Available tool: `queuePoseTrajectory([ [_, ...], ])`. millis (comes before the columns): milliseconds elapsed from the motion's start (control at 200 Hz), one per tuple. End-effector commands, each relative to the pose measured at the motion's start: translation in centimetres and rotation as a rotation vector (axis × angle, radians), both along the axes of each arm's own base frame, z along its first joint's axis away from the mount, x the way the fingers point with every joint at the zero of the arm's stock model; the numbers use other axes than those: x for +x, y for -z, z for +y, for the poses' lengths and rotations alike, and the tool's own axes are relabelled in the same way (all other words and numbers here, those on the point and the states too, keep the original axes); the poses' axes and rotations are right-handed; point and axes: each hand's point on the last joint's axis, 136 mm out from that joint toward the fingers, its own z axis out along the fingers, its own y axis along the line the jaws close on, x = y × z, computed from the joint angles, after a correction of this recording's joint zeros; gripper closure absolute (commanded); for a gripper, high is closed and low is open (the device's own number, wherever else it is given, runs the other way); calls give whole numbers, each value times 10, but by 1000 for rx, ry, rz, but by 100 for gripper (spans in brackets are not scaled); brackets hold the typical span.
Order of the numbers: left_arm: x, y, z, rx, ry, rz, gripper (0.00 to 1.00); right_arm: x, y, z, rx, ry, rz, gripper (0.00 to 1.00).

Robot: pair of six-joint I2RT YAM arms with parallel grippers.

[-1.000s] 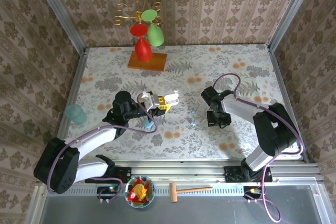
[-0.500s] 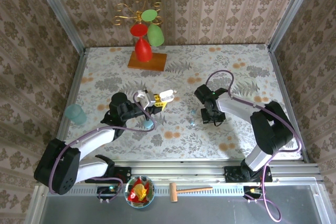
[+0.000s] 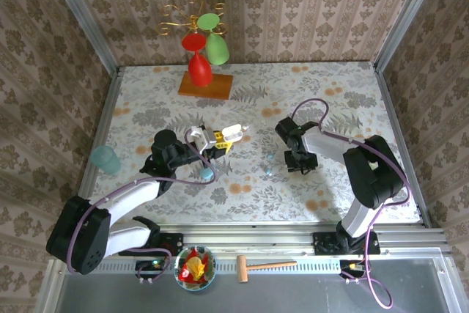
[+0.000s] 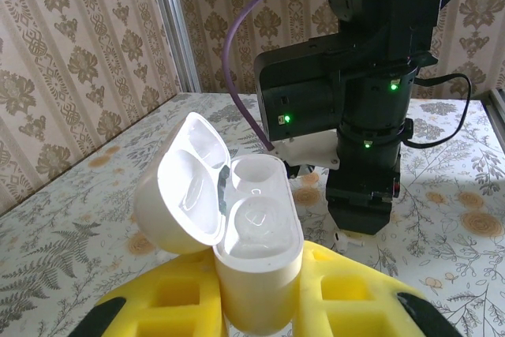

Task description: Insert wireless bluetooth earbuds into charging case

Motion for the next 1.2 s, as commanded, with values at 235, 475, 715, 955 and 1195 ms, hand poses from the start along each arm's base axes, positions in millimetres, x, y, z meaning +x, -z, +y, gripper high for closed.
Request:
queuePoseTrajectory([
  [235, 0, -6, 4, -16, -20, -28, 94, 5, -23, 32, 112, -32, -75, 49],
  [475, 0, -8, 4, -17, -14, -31, 94, -4, 0, 29, 67, -30, -10, 52],
  [715, -1, -8, 5, -18, -15, -31, 94, -8, 7, 4, -31, -15, 29, 57],
  [955, 0, -10, 4, -18, -12, -37, 94, -7, -4, -15, -72, 14, 8, 59],
  [1195, 1, -11, 4, -19, -16, -39, 94, 1, -21, -7, -32, -33, -37, 58],
])
